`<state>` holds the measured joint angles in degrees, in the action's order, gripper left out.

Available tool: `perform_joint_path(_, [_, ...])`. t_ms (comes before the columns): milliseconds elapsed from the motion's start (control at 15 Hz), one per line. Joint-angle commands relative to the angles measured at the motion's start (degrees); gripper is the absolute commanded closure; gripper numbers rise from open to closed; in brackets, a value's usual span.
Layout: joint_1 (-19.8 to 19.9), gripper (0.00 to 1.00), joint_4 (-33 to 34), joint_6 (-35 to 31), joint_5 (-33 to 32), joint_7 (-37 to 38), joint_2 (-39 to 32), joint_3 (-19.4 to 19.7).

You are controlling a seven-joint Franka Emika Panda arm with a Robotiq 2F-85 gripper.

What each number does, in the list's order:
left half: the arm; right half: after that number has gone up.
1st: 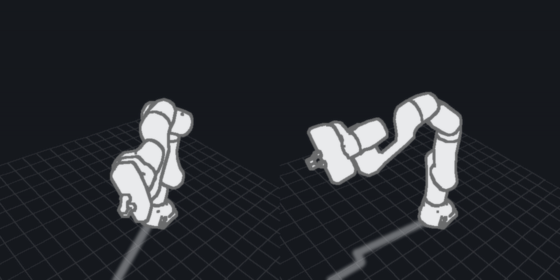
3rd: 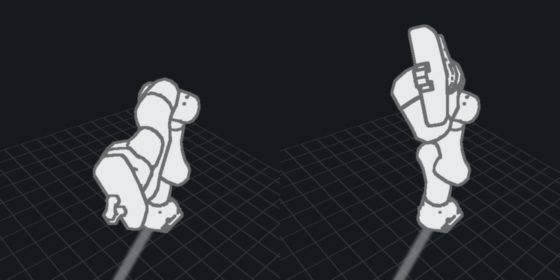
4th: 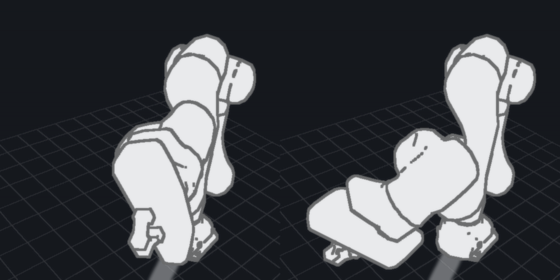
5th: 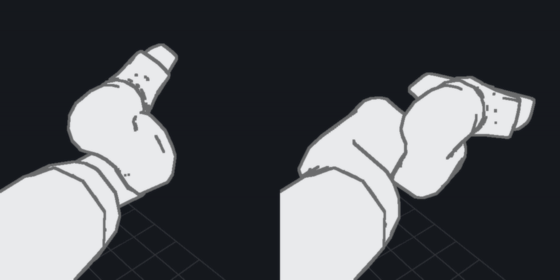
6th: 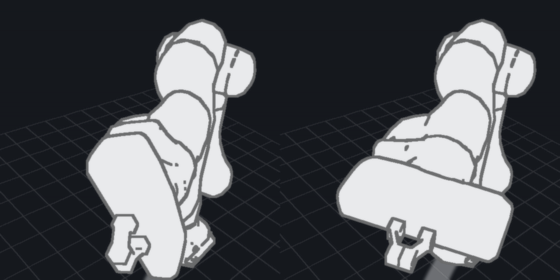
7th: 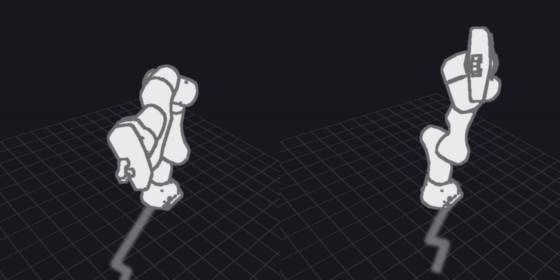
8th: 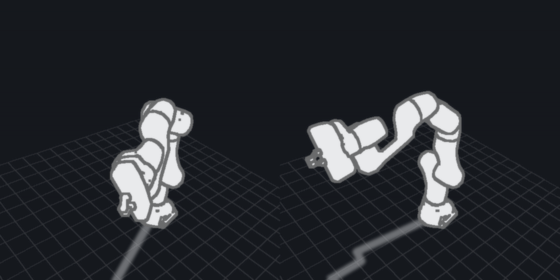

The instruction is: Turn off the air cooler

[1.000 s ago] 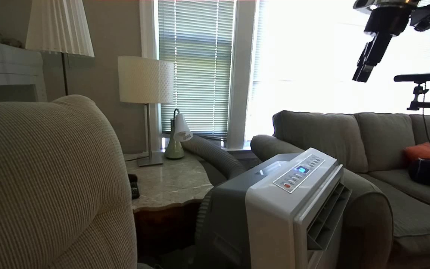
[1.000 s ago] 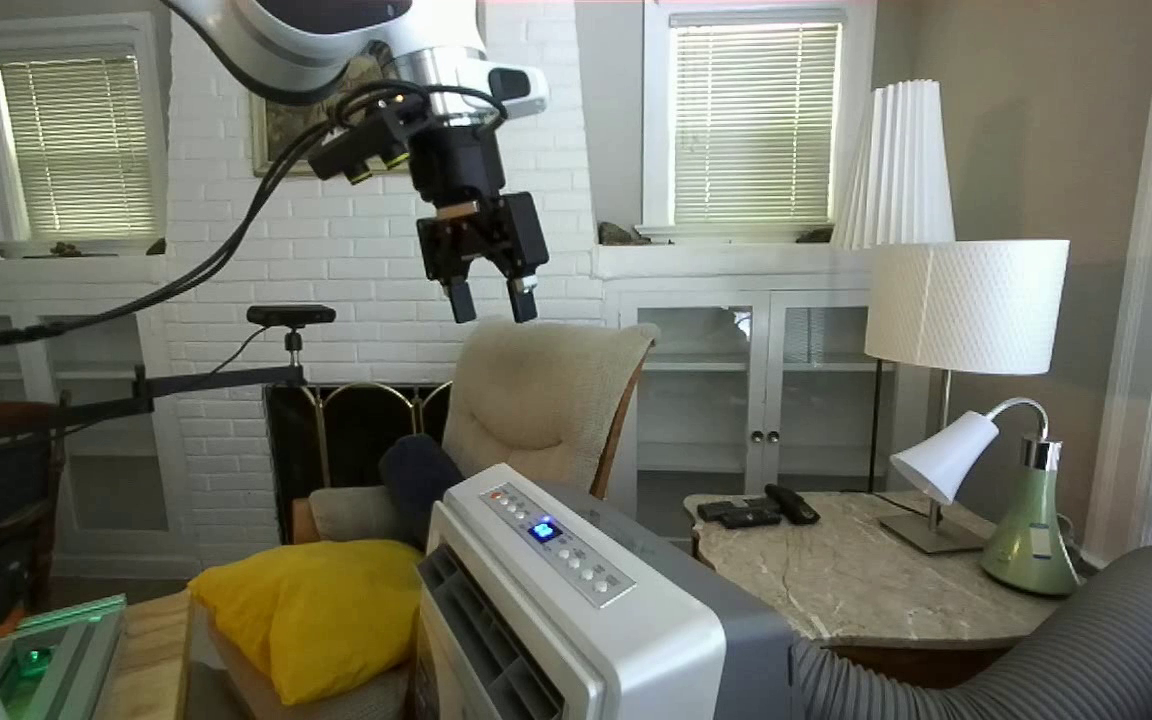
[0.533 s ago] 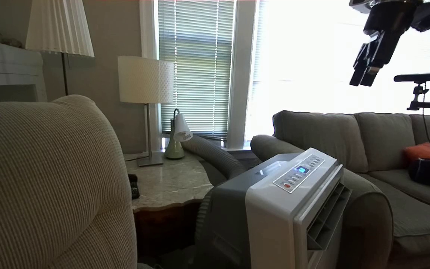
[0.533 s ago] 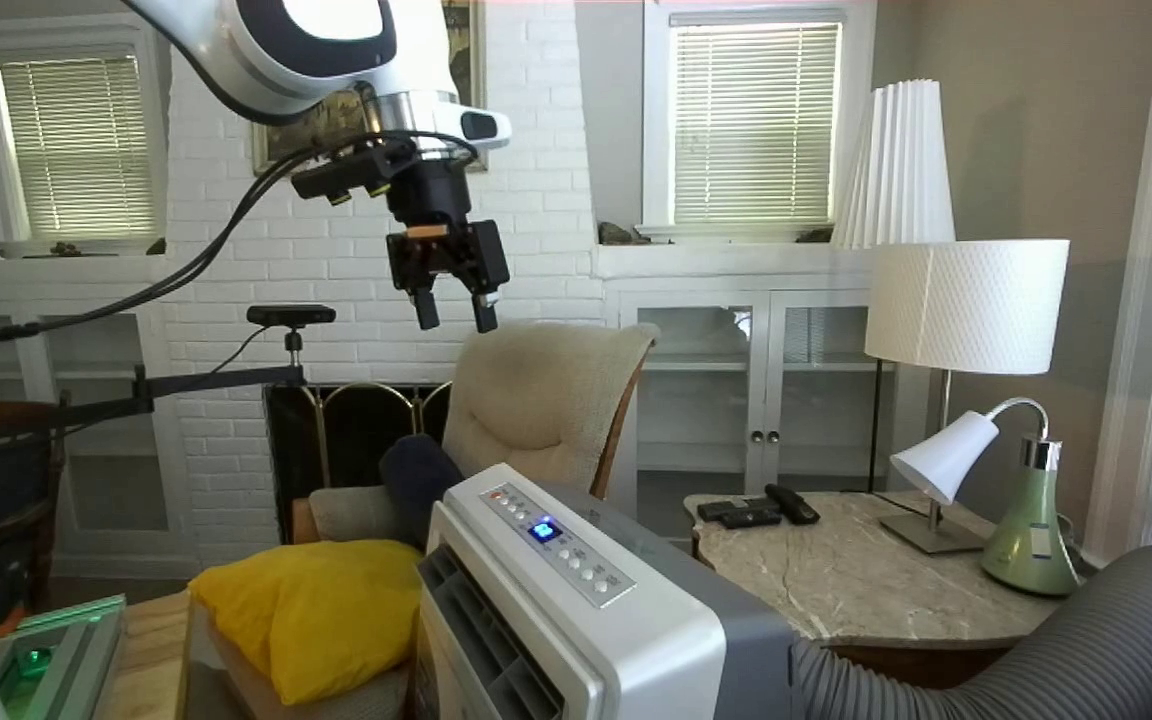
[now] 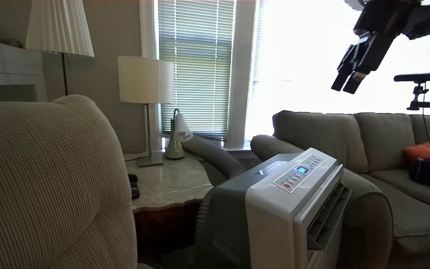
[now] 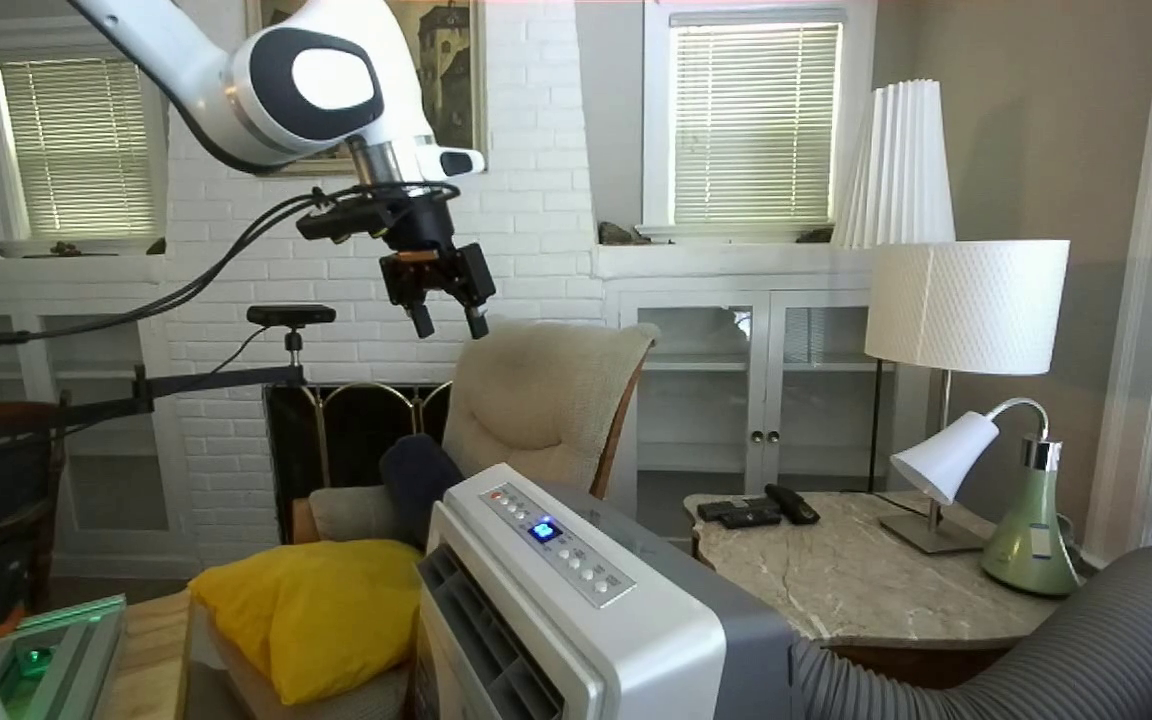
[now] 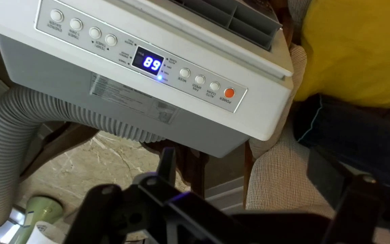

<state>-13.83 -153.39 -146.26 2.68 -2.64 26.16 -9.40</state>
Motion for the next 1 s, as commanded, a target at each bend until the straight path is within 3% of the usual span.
perform_joint_path(0, [0.5, 0.00, 0.9, -6.3, -1.7, 3.4, -5.8, -3.2])
perform_joint_path(333, [4.5, 0.00, 1.9, -13.9, -8.0, 8.8, -13.9, -7.1])
perform_joint_path(667, [9.2, 0.00, 4.3, -14.8, -17.2, 15.7, -19.8, -9.2])
perform_joint_path(733, [6.2, 0.00, 2.4, -14.1, -13.4, 12.3, -17.0, -6.9])
perform_joint_path(933, [8.3, 0.00, 3.5, -14.2, -14.8, 13.4, -19.0, -8.5])
